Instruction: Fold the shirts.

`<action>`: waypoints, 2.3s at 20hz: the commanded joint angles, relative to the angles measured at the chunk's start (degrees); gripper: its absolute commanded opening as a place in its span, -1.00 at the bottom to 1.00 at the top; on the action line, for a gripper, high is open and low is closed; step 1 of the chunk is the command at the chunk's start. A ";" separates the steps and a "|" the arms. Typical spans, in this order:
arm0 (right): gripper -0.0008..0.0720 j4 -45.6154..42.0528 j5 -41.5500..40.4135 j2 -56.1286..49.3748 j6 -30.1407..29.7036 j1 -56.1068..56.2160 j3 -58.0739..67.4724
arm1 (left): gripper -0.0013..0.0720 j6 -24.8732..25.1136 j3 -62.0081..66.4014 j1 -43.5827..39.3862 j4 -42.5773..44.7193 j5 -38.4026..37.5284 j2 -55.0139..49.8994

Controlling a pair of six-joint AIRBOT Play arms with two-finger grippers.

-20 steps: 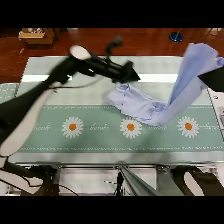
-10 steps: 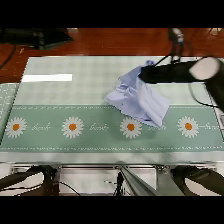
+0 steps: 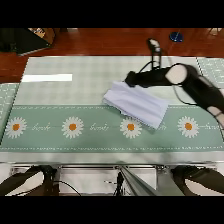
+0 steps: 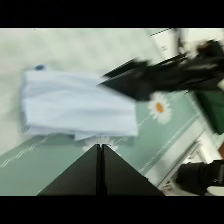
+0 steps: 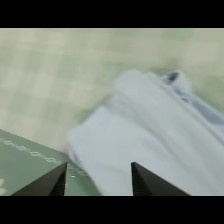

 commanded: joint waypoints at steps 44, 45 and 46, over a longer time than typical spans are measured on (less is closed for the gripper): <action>-0.92 -3.76 35.28 20.46 -8.83 -71.45 -7.80 | 0.08 -0.15 -4.76 0.24 27.65 0.63 -0.24; -0.92 -8.20 38.58 20.46 -8.81 -73.66 -7.37 | 0.08 0.00 -4.76 0.24 27.65 1.05 -0.46; -0.92 -13.35 41.77 20.46 -8.81 -75.49 -7.34 | 0.08 0.00 -4.79 0.24 27.65 1.31 -0.76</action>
